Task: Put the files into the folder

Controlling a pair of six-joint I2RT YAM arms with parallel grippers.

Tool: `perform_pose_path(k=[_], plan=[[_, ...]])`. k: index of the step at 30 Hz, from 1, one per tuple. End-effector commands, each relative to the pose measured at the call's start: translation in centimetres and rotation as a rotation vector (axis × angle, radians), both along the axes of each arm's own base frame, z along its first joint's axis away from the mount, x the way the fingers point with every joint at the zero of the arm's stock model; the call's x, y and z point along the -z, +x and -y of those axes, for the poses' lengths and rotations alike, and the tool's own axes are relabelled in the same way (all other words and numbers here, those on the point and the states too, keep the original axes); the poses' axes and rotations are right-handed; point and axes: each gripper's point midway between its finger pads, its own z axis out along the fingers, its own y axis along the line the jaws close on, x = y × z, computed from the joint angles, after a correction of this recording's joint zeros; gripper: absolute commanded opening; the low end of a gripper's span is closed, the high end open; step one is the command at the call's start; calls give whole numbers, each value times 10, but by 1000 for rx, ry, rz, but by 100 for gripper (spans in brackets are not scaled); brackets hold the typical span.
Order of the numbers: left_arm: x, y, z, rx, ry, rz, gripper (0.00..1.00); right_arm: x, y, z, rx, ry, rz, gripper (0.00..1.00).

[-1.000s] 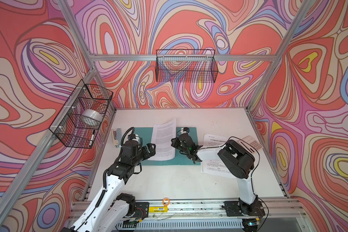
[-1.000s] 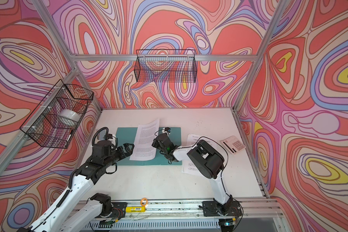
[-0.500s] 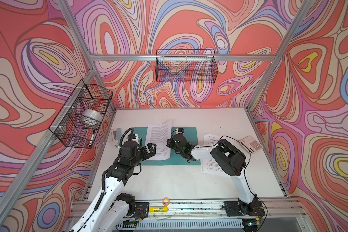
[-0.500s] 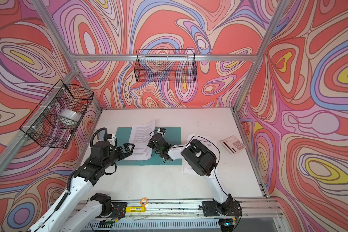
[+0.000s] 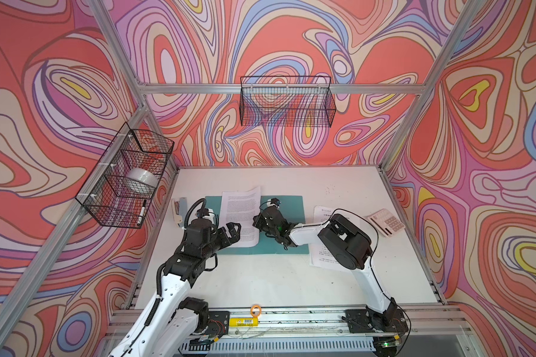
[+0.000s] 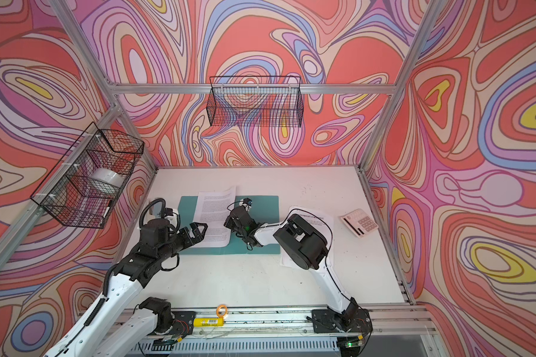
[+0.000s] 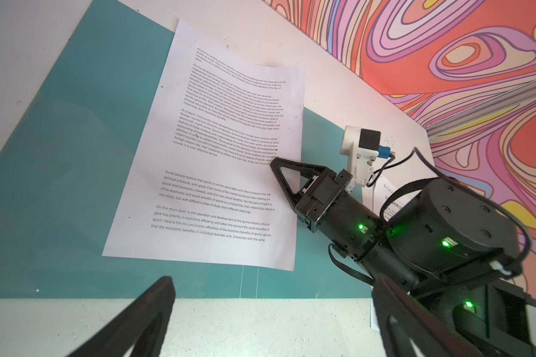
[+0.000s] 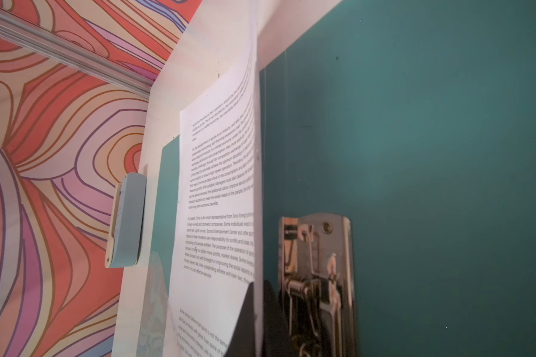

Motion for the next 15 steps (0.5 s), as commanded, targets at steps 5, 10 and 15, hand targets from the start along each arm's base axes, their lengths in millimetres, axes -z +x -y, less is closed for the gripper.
perform_pose_path(k=[5, 10, 15], plan=[[8, -7, 0, -1, -15, -33, 100, 13, -4, -16, -26, 4, -28, 0], [9, -7, -1, -3, -15, -36, 100, 16, -6, -20, -31, 2, -32, 0], [13, -6, 0, 0, -12, -41, 99, 22, -7, -24, -25, 9, -52, 0]])
